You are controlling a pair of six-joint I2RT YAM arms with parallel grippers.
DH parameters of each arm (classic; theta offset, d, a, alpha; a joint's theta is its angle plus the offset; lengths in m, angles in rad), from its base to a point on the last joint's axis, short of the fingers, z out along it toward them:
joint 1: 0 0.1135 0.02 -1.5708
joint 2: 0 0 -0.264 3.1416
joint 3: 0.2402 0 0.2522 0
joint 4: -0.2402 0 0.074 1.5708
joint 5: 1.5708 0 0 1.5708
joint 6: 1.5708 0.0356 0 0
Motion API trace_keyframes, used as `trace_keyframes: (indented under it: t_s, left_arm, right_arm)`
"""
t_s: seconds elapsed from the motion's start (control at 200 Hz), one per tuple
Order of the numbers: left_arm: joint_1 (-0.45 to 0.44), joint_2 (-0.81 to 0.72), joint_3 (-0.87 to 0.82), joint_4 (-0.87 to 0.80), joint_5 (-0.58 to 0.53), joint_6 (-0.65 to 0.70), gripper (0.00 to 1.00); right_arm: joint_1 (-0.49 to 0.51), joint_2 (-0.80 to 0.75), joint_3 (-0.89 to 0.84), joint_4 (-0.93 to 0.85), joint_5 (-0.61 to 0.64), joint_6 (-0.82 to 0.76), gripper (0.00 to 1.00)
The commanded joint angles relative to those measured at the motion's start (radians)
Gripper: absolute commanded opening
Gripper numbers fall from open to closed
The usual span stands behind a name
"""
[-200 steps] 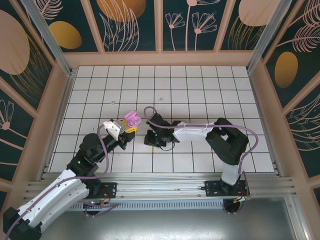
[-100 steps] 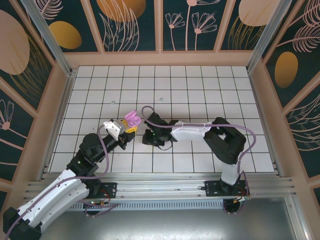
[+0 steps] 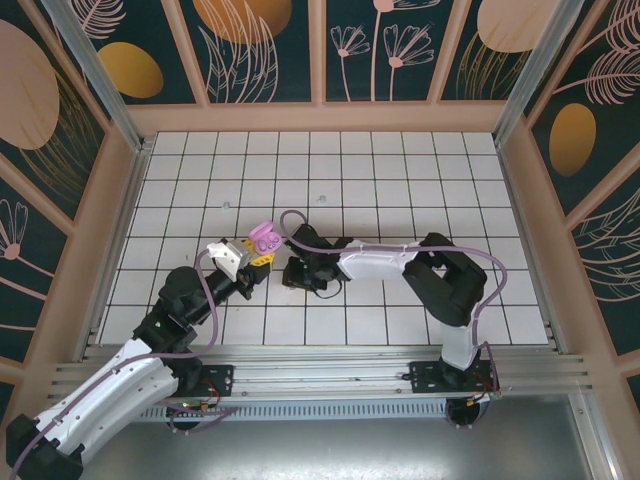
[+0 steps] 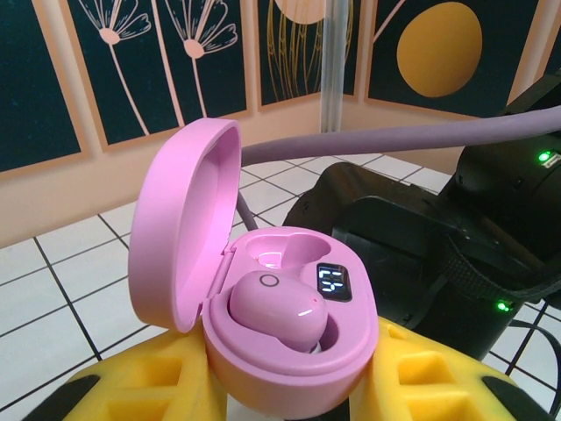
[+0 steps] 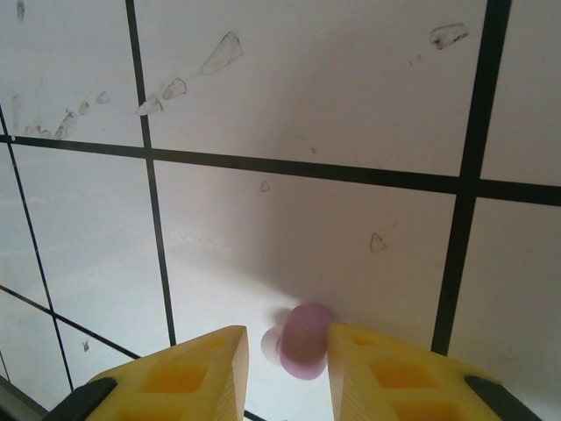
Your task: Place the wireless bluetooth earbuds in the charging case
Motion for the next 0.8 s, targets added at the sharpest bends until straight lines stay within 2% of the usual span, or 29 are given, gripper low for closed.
trace_keyframes:
  t_s: [0.0, 0.39, 0.791]
  left_arm:
    - [0.004, -0.006, 0.032, -0.005, 0.007, 0.022, 0.09]
    - [0.005, -0.023, 0.028, -0.018, 0.002, 0.021, 0.09]
    - [0.004, -0.030, 0.026, -0.028, 0.005, 0.022, 0.09]
  right_arm:
    - [0.010, 0.020, 0.023, -0.028, 0.006, -0.002, 0.30]
    - [0.023, 0.060, 0.048, -0.056, 0.010, -0.012, 0.29]
    - [0.023, 0.039, 0.081, -0.091, 0.082, -0.086, 0.23]
